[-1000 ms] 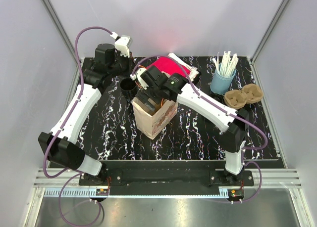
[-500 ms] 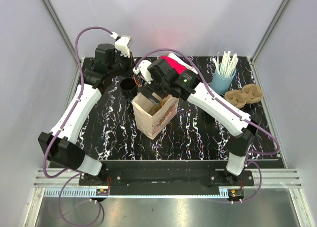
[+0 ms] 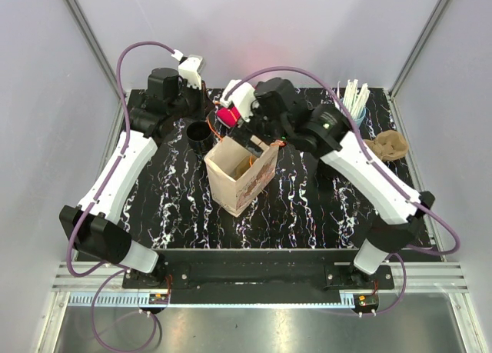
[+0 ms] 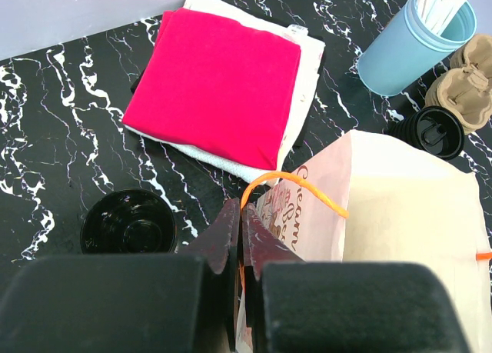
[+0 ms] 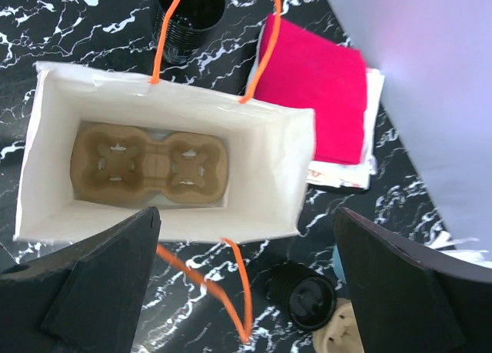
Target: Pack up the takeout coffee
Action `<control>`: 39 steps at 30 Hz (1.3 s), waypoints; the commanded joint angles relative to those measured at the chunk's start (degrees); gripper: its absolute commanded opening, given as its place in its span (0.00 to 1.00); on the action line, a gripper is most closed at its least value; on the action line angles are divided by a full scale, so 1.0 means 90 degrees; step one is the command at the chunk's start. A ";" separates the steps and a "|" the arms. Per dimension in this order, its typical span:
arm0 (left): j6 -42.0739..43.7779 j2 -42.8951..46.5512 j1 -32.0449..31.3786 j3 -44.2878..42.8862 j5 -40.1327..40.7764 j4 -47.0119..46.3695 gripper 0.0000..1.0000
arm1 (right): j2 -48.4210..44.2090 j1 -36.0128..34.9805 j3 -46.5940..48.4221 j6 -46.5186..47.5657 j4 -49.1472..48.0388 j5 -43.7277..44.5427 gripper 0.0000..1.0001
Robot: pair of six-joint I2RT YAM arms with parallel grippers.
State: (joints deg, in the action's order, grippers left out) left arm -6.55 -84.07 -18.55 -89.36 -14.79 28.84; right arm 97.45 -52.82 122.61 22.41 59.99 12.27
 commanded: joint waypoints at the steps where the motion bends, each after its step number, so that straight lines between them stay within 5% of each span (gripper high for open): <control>1: -0.0034 0.0172 -0.0029 -0.0022 -0.0125 -0.0314 0.00 | -0.0563 0.0068 0.0187 0.0760 0.0336 -0.0162 1.00; 14: 0.0005 0.0240 -0.0029 -0.0071 -0.0203 -0.0324 0.00 | -0.1413 0.0068 -0.0527 0.2060 0.1440 -0.1343 1.00; 29: 0.0005 0.0259 -0.0049 -0.0071 -0.0271 -0.0314 0.00 | -0.1219 0.0077 -0.1435 0.2265 0.0513 -0.1120 0.98; 39: 0.0112 0.0171 -0.0078 -0.0266 -0.0534 -0.0226 0.00 | -0.1052 0.0077 -0.0714 0.2353 0.0444 -0.0661 0.90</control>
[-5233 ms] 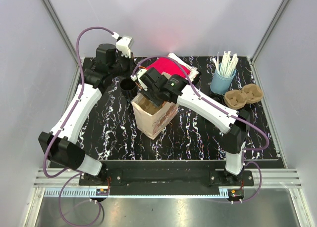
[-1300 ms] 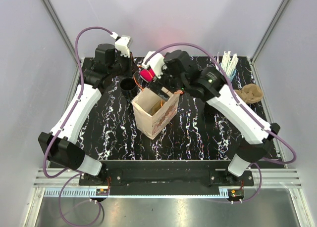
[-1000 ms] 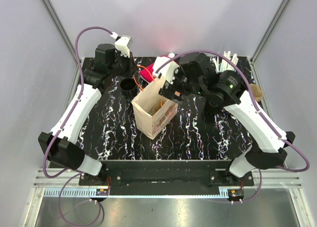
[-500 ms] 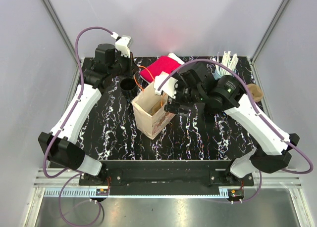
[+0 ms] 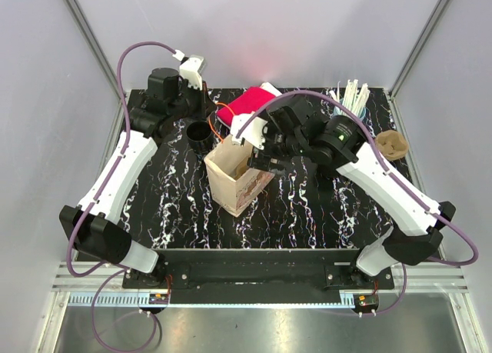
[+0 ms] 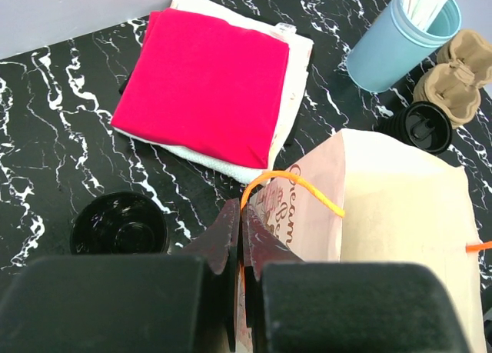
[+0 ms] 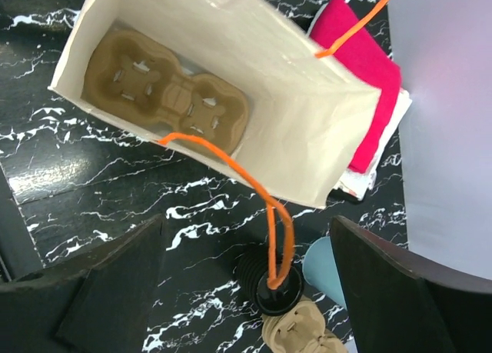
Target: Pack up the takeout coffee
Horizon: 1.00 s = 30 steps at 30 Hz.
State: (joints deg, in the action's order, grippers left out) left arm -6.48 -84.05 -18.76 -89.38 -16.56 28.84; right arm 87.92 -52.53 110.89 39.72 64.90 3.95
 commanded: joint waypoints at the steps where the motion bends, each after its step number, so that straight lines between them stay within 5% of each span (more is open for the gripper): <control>1: 0.0124 0.0169 -0.0054 -0.0283 -0.0454 -0.0216 0.00 | -0.0003 0.0046 0.0637 0.0449 -0.0093 0.0274 0.90; 5: 0.0183 0.0101 -0.0112 -0.0410 -0.0767 -0.0158 0.01 | 0.0065 0.0095 0.0667 0.0644 -0.0102 0.0421 0.90; 9: 0.0241 0.0062 -0.0171 -0.0459 -0.0865 -0.0099 0.15 | 0.0172 0.0270 0.0463 0.0762 -0.0219 0.0421 0.89; 15: 0.0310 0.0023 -0.0210 -0.0459 -0.0963 -0.0041 0.13 | 0.0212 0.0690 0.0131 0.0899 -0.0395 0.0158 0.83; 19: 0.0329 -0.0026 -0.0259 -0.0469 -0.0895 -0.0040 0.01 | 0.0260 0.0808 0.0149 0.0899 -0.0405 -0.0096 0.61; 22: 0.0359 -0.0065 -0.0288 -0.0547 -0.0866 -0.0011 0.00 | 0.0319 0.0798 0.0227 0.0850 -0.0356 -0.0301 0.42; 23: 0.0388 -0.0065 -0.0307 -0.0566 -0.0856 0.0018 0.00 | 0.0319 0.0808 0.0305 0.0840 -0.0327 -0.0350 0.28; 26: 0.0466 -0.0114 -0.0366 -0.0761 -0.0768 0.0125 0.00 | 0.0378 0.0808 0.0529 0.0772 -0.0152 -0.0623 0.06; 30: 0.0632 -0.0212 -0.0512 -0.1200 -0.0544 0.0379 0.00 | 0.0407 0.0808 0.1047 0.0567 0.0112 -0.0945 0.00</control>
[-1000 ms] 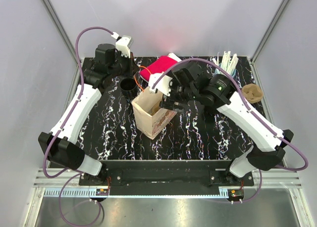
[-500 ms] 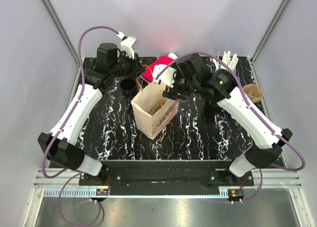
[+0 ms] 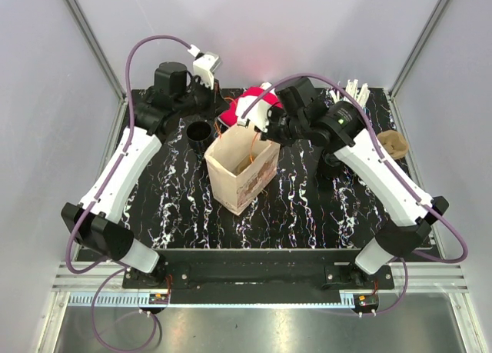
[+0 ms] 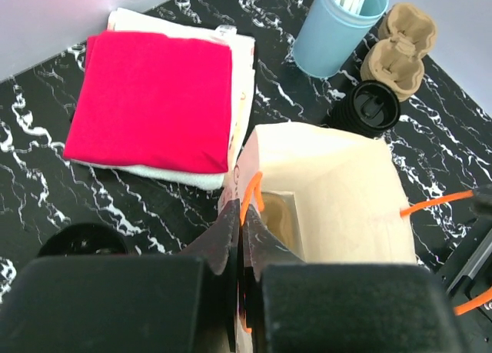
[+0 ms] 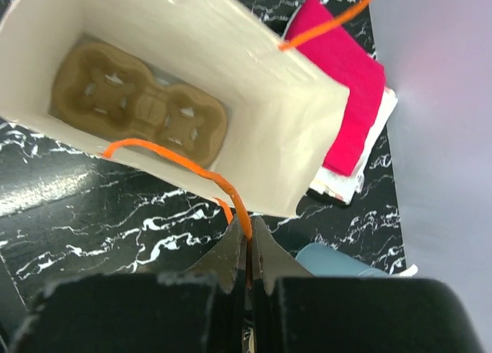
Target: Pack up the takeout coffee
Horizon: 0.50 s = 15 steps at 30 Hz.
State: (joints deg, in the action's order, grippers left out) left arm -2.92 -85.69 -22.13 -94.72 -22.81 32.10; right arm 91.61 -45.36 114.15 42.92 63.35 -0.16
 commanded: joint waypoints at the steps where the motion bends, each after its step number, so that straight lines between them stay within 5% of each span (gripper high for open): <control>1: 0.0275 -0.0030 -0.0226 -0.0725 0.0190 0.0124 0.00 | 0.0006 0.0011 0.0831 0.0164 0.0391 -0.0548 0.00; 9: 0.0285 -0.0030 -0.0451 -0.1507 0.0279 0.0457 0.00 | -0.0062 0.0011 0.2053 -0.0110 0.0802 -0.0910 0.00; 15: 0.0266 0.0117 -0.0665 -0.0622 0.0219 0.0438 0.00 | -0.0529 0.0011 0.0436 -0.0120 0.0618 -0.1036 0.00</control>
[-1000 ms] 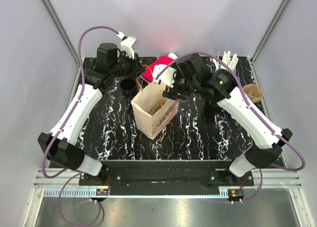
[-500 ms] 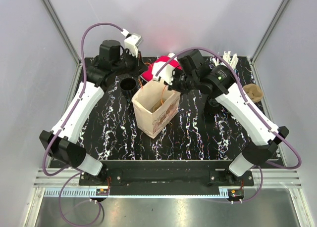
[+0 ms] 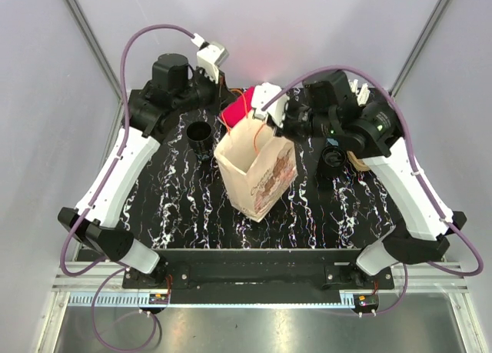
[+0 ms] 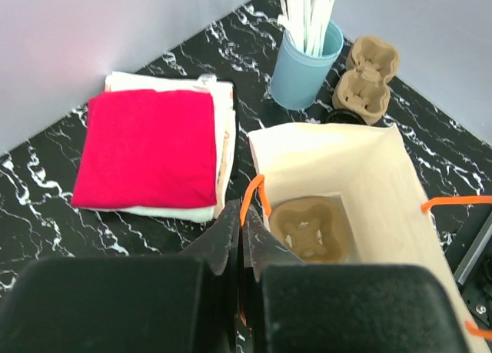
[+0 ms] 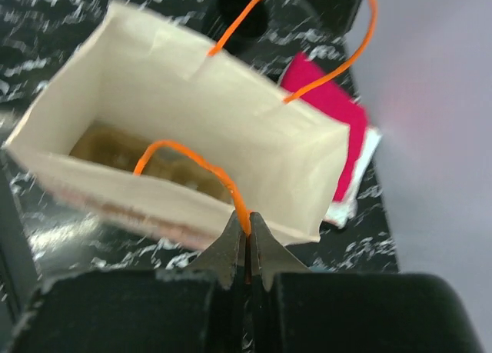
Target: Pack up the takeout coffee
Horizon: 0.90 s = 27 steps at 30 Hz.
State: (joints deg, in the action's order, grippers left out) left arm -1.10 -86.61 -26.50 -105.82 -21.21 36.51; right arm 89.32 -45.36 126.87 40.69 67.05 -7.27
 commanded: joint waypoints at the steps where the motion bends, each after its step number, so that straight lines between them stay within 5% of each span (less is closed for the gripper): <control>1: 0.0083 0.0238 -0.0238 0.0799 0.0091 -0.0082 0.00 | -0.0363 0.0011 -0.1677 0.0128 0.0052 -0.0276 0.00; 5: 0.0249 0.0258 -0.0405 0.1182 0.0199 -0.0102 0.00 | -0.0656 0.0011 -0.2650 0.0215 -0.0193 -0.0131 0.00; 10: 0.0279 0.0248 -0.0415 0.0919 0.0238 -0.0034 0.00 | -0.0637 0.0011 -0.2165 0.0089 -0.0155 -0.0208 0.04; 11: 0.0260 0.0238 -0.0415 0.0812 0.0247 -0.0024 0.00 | -0.0589 0.0001 -0.2057 0.0079 -0.0116 -0.0227 0.08; 14: 0.0269 0.0277 -0.0405 0.0733 0.0306 0.0045 0.00 | -0.0530 0.0011 -0.1773 0.0040 -0.0047 -0.0247 0.42; 15: 0.0269 0.0287 -0.0415 0.0742 0.0374 0.0083 0.00 | -0.0520 0.0011 -0.1724 0.0040 -0.0028 -0.0247 0.60; 18: 0.0298 0.0355 -0.0415 0.0762 0.0491 0.0191 0.00 | -0.0530 0.0011 -0.1538 -0.0019 0.0040 -0.0237 0.87; 22: 0.0366 0.0473 -0.0415 0.0781 0.0687 0.0386 0.00 | -0.0549 0.0011 -0.1178 -0.0077 0.0138 -0.0237 1.00; 27: 0.0474 0.0687 -0.0405 0.0742 0.0979 0.0688 0.00 | -0.0559 0.0011 -0.0806 -0.0146 0.0236 -0.0198 1.00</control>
State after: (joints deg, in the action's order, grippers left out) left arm 1.65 -84.23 -30.26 -96.73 -15.59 41.19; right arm 85.76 -45.36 115.59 40.18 68.29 -8.69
